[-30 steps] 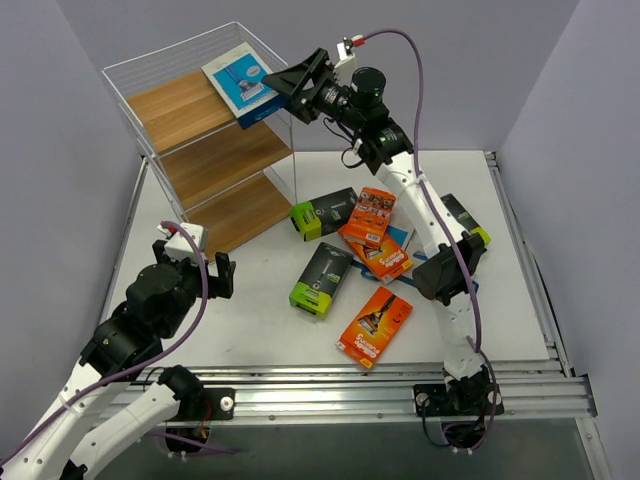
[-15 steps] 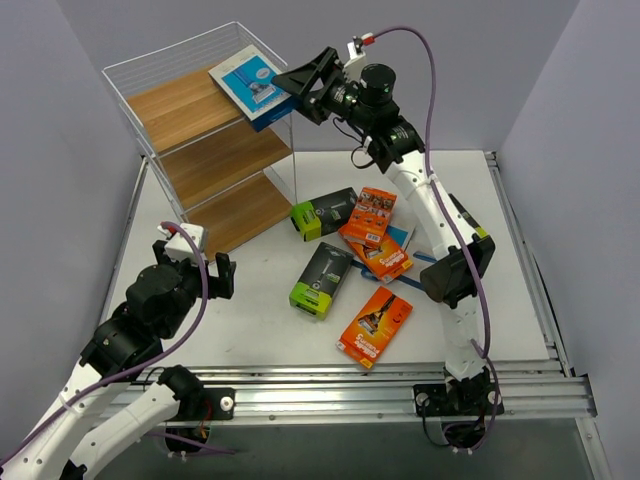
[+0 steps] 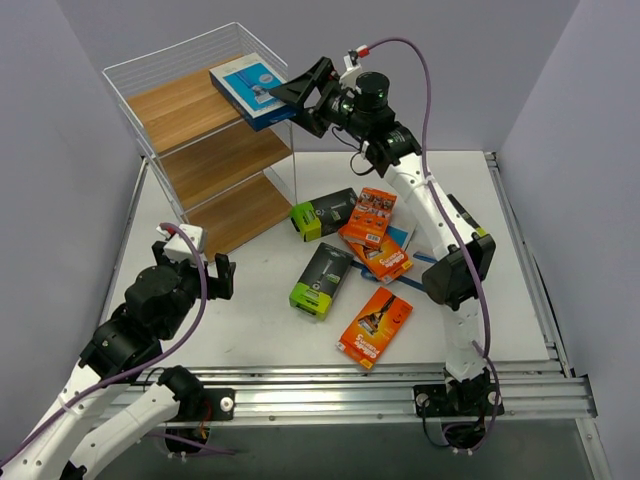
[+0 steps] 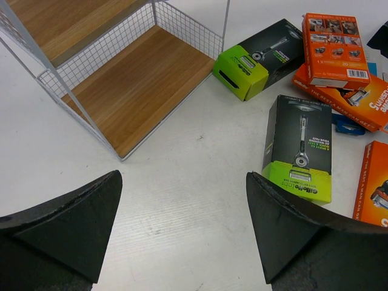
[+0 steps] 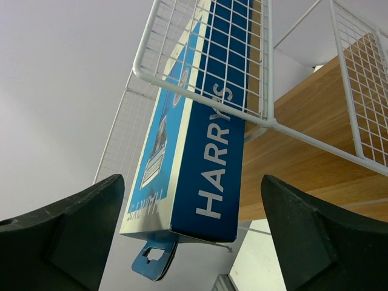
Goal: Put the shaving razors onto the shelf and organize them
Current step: Place the shaving razor onto shelf
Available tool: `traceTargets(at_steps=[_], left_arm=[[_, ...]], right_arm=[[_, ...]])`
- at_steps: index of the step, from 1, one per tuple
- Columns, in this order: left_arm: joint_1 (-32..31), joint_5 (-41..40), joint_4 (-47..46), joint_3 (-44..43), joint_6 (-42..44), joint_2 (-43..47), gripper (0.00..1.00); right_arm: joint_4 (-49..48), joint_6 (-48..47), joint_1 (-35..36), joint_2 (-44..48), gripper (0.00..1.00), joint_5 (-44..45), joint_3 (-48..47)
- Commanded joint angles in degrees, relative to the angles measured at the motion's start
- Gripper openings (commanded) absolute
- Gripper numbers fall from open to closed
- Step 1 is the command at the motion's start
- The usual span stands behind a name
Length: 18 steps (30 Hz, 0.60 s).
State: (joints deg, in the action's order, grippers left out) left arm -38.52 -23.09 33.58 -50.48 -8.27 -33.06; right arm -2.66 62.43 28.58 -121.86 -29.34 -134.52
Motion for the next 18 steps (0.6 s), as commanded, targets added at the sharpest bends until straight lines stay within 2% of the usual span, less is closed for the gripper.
traceTargets(at_steps=[1, 4, 10, 18], left_arm=[[-0.2, 0.4, -2.3, -0.2, 0.8, 0.5, 0.92], [-0.2, 0.3, -2.2, -0.3, 0.8, 0.5, 0.92], [-0.1, 0.7, -2.0, -0.3, 1.0, 0.6, 0.92], [-0.2, 0.3, -1.9, -0.3, 1.2, 0.7, 0.92]], right_arm=[[-3.1, -1.3, 0.2, 5.5, 0.95, -0.1, 0.6], [-2.9, -2.0, 0.2, 7.2, 1.00, 0.1, 2.3], [-7.1, -1.9, 0.1, 10.9, 1.00, -0.2, 8.1], [-5.8, -2.0, 0.1, 14.5, 1.00, 0.0, 11.4]])
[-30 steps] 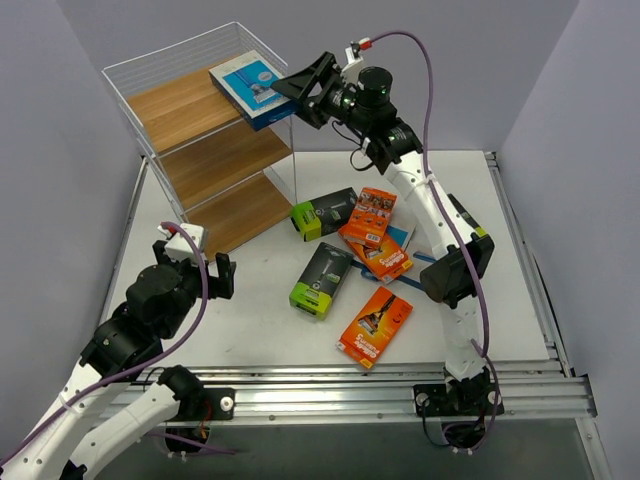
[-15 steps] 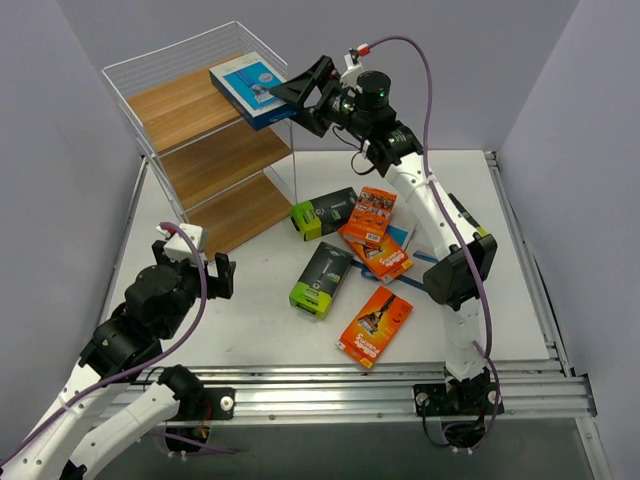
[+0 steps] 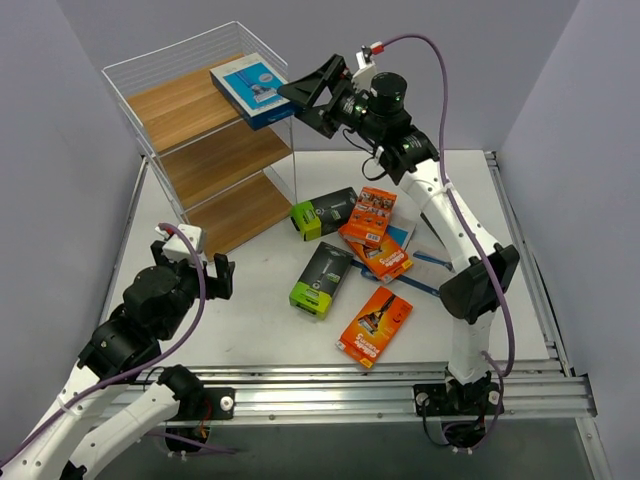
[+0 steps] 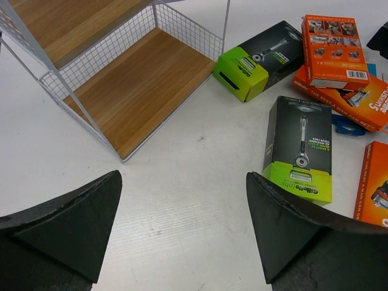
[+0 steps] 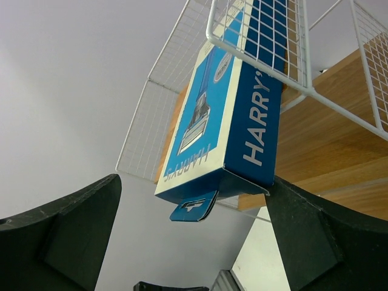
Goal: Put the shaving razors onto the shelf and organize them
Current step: Place the shaving razor onto shelf
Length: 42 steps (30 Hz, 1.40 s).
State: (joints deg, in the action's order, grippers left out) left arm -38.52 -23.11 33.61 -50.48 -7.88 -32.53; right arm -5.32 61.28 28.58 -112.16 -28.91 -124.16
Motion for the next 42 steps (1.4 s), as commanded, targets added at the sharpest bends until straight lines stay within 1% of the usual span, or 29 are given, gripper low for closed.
traceTargets(at_steps=[1, 8, 11, 12, 14, 15, 17, 21, 23, 26, 27, 29, 30, 32, 38, 41, 42], left_arm=[[-0.2, 0.4, -2.0, -0.2, 0.9, 0.2, 0.92], [-0.1, 0.4, -1.8, -0.2, 1.0, -0.3, 0.92], [-0.1, 0.4, -1.8, -0.2, 1.0, -0.4, 0.93], [-0.1, 0.4, -1.8, -0.2, 1.0, -0.5, 0.92], [-0.1, 0.4, -1.8, -0.2, 1.0, -0.5, 0.93], [-0.1, 0.5, -1.8, -0.2, 0.9, -0.6, 0.92], [-0.1, 0.6, -1.8, -0.2, 1.0, -0.7, 0.92], [-0.1, 0.7, -1.9, -0.2, 1.0, -0.8, 0.92], [-0.1, 0.6, -1.9, -0.2, 1.0, -0.8, 0.92], [-0.2, 0.7, -1.9, -0.2, 1.0, -0.9, 0.92], [-0.1, 0.7, -1.9, -0.2, 1.0, -0.8, 0.92], [-0.2, 0.7, -1.9, -0.2, 1.0, -0.9, 0.92], [-0.1, 0.8, -1.9, -0.3, 1.0, -1.0, 0.92], [-0.1, 1.0, -1.9, -0.2, 1.0, -1.0, 0.93], [-0.1, 1.1, -1.8, -0.2, 1.0, -0.9, 0.92], [-0.2, 1.2, -1.8, -0.2, 1.0, -0.8, 0.92], [-0.1, 1.2, -1.7, -0.2, 1.1, -0.8, 0.92]], right_arm=[[-2.9, -0.9, 0.1, 5.2, 1.00, -0.4, 2.4], [-3.6, -1.2, 0.1, 10.3, 0.99, 0.4, 10.6], [-4.0, -1.2, 0.0, 11.6, 0.94, 0.8, 12.5], [-4.3, -1.1, 0.1, 11.9, 0.90, 0.7, 13.0], [-4.9, -0.8, 0.2, 12.7, 0.87, 0.6, 13.8], [-5.2, -0.6, 0.2, 13.1, 0.84, 0.6, 14.7], [-7.2, -0.3, 0.6, 14.1, 0.83, 0.6, 15.9], [-8.7, 0.7, 1.6, 14.5, 0.77, 0.9, 17.8], [-9.2, 1.0, 2.0, 14.3, 0.75, 0.9, 18.1], [-10.0, 1.5, 3.1, 13.6, 0.69, 1.0, 18.4], [-10.6, 1.7, 3.5, 13.5, 0.65, 1.0, 18.5], [-11.1, 2.0, 3.9, 12.8, 0.62, 1.0, 18.3], [-11.5, 2.4, 3.9, 12.5, 0.58, 1.0, 18.3], [-12.0, 2.6, 4.5, 11.9, 0.54, 1.0, 17.8], [-12.5, 3.4, 4.9, 10.6, 0.53, 1.3, 16.6], [-12.8, 3.9, 4.9, 10.1, 0.49, 1.2, 16.4], [-12.9, 4.2, 4.9, 9.9, 0.45, 1.1, 16.4]])
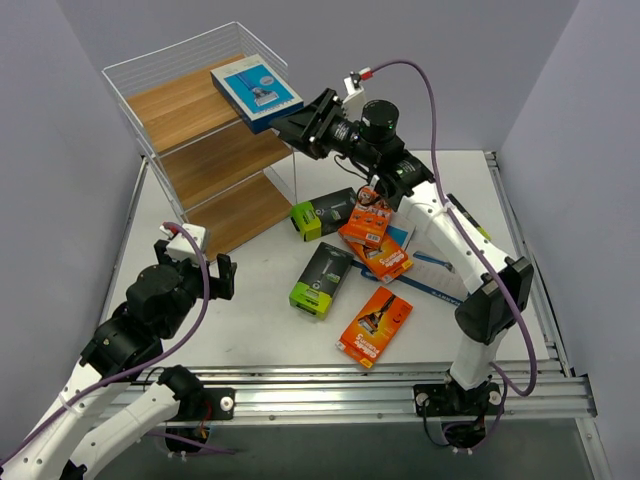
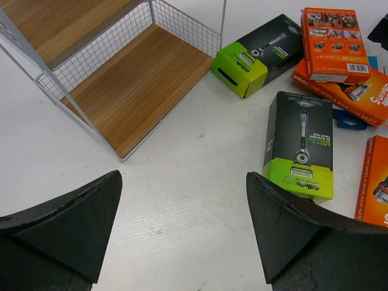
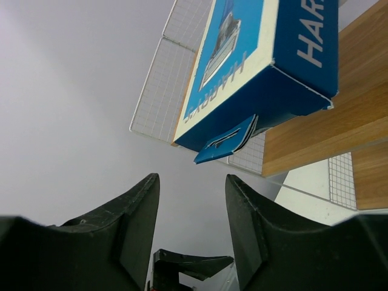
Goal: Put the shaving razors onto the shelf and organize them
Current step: Place the shaving razor onto shelf
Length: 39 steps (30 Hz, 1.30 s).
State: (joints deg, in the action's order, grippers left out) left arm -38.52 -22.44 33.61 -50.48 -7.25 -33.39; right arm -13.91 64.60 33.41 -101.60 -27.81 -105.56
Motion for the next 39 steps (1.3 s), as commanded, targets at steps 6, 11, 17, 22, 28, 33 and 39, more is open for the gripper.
traceTargets(at_steps=[6, 11, 17, 22, 28, 33, 39], left_arm=[[-0.3, 0.6, -1.8, -0.2, 0.5, 0.3, 0.93], [-0.5, 0.6, -1.7, -0.2, 0.5, 0.4, 0.92], [-0.8, 0.5, -1.7, -0.2, 0.5, 0.7, 0.92], [-0.9, 0.5, -1.8, -0.1, 0.5, 0.8, 0.93], [-0.9, 0.4, -1.9, -0.1, 0.5, 0.9, 0.92], [-0.9, 0.4, -1.9, -0.1, 0.5, 1.0, 0.93], [-1.0, 0.3, -1.9, -0.1, 0.5, 1.0, 0.92]], right_arm=[[-4.5, 1.7, 0.0, -1.8, 0.33, 0.0, -3.0], [-4.5, 2.1, 0.1, -3.1, 0.28, 0.0, -4.5], [-6.1, 3.5, 0.1, -4.4, 0.15, -0.3, -4.8], [-6.3, 3.8, 0.1, -5.1, 0.10, -0.2, -5.6], [-6.2, 4.0, 0.1, -6.1, 0.06, 0.0, -7.3], [-6.6, 4.6, 0.1, -7.2, 0.06, 0.2, -8.6], [-6.9, 5.3, 0.1, -9.7, 0.00, 0.2, -10.5]])
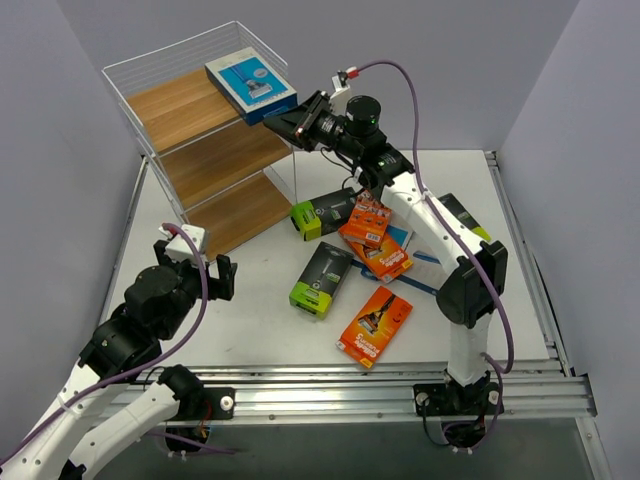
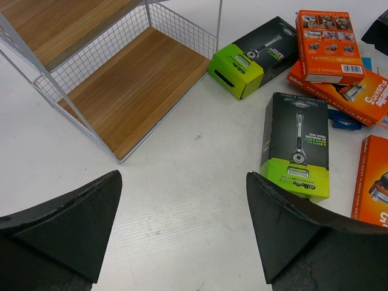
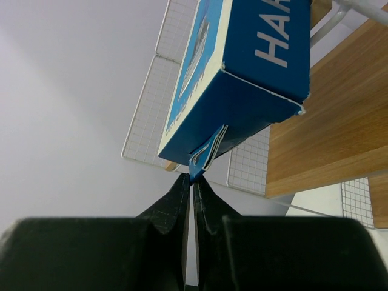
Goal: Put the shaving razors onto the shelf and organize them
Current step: Place the shaving razor onto shelf
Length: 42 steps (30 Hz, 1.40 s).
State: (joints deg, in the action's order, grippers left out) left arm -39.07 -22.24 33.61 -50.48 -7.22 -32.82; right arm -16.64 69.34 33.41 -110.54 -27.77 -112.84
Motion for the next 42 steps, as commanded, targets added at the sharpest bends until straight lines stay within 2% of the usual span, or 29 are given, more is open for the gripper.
traceTargets(at_steps=[1, 17, 42], left_arm=[[-0.5, 0.1, -1.9, -0.1, 0.5, 0.4, 0.92], [-0.7, 0.0, -2.1, 0.0, 0.5, 0.6, 0.92], [-0.9, -0.5, -2.1, 0.2, 0.5, 0.6, 0.92]], right_arm=[[-4.2, 0.4, 0.1, -0.9, 0.00, 0.3, -3.6], [-8.8, 4.4, 0.4, -4.3, 0.00, 4.1, -5.8], [-14.9, 8.0, 0.9, -11.2, 0.00, 4.2, -11.5]])
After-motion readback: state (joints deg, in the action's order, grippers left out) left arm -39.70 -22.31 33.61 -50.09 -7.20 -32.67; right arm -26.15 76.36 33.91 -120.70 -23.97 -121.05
